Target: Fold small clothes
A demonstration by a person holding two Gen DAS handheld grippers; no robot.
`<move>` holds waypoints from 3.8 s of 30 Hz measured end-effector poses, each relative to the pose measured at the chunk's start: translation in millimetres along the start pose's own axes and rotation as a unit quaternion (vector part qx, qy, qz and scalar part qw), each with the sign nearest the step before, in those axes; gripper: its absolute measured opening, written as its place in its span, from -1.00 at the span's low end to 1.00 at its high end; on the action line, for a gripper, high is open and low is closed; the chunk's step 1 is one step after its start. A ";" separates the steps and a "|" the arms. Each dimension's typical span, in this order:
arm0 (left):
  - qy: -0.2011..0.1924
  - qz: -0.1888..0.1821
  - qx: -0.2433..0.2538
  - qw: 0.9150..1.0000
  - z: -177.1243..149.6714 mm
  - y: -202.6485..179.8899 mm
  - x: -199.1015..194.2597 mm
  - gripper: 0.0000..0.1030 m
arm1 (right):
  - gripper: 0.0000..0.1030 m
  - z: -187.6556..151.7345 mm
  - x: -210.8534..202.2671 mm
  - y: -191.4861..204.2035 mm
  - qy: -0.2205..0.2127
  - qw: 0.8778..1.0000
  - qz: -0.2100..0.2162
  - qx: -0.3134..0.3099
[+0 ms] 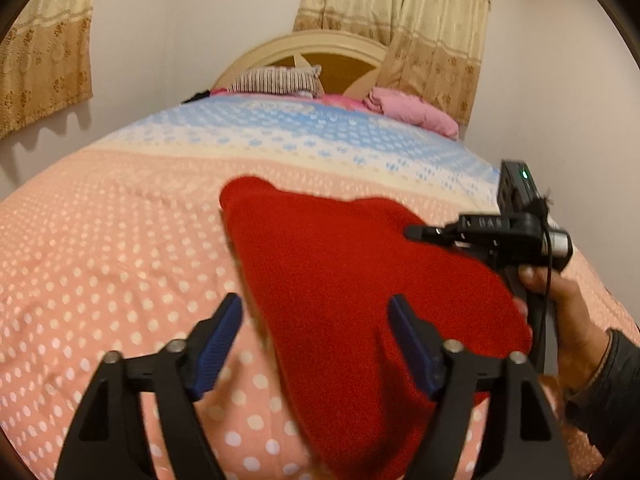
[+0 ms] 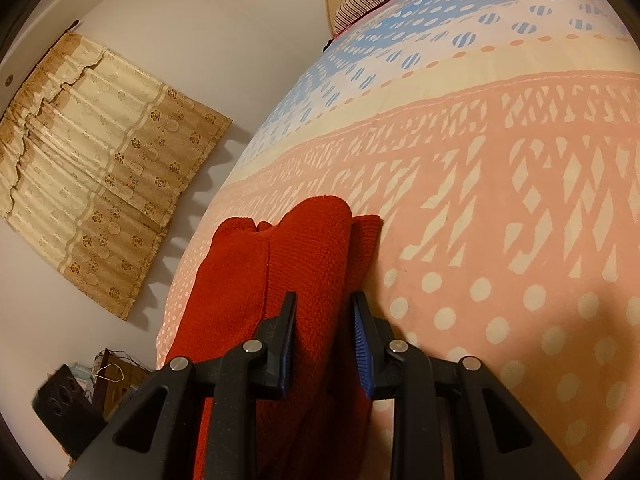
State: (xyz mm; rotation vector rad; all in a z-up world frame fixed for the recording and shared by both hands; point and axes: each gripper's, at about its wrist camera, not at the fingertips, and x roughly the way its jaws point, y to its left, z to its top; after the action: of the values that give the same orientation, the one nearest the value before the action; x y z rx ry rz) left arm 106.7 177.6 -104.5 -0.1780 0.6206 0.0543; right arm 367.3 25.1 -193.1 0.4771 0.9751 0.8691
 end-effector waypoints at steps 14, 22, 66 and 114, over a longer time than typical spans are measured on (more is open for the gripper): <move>0.023 0.051 0.010 0.998 1.7 17.5 32.1 0.78 | -0.19 -23.1 -67.3 67.8 -0.059 0.993 0.071 -0.071; 0.030 0.052 -0.001 0.998 -12.2 18.8 35.3 0.95 | -0.19 -60.9 -38.5 57.7 0.018 0.995 0.060 -0.084; -0.074 0.052 0.041 0.995 17.4 -31.6 -48.9 0.98 | 0.28 -114.6 -153.0 143.3 -0.178 0.964 -0.107 -0.167; -0.092 0.068 0.041 0.993 24.1 -29.4 -57.7 1.00 | 0.29 -128.9 -163.8 152.8 -0.194 0.959 -0.097 -0.184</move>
State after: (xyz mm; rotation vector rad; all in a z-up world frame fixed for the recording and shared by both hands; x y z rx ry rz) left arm 76.7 153.2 -47.2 -0.0488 0.4485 0.1753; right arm 146.8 -21.8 -66.8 0.2148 0.4742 0.7219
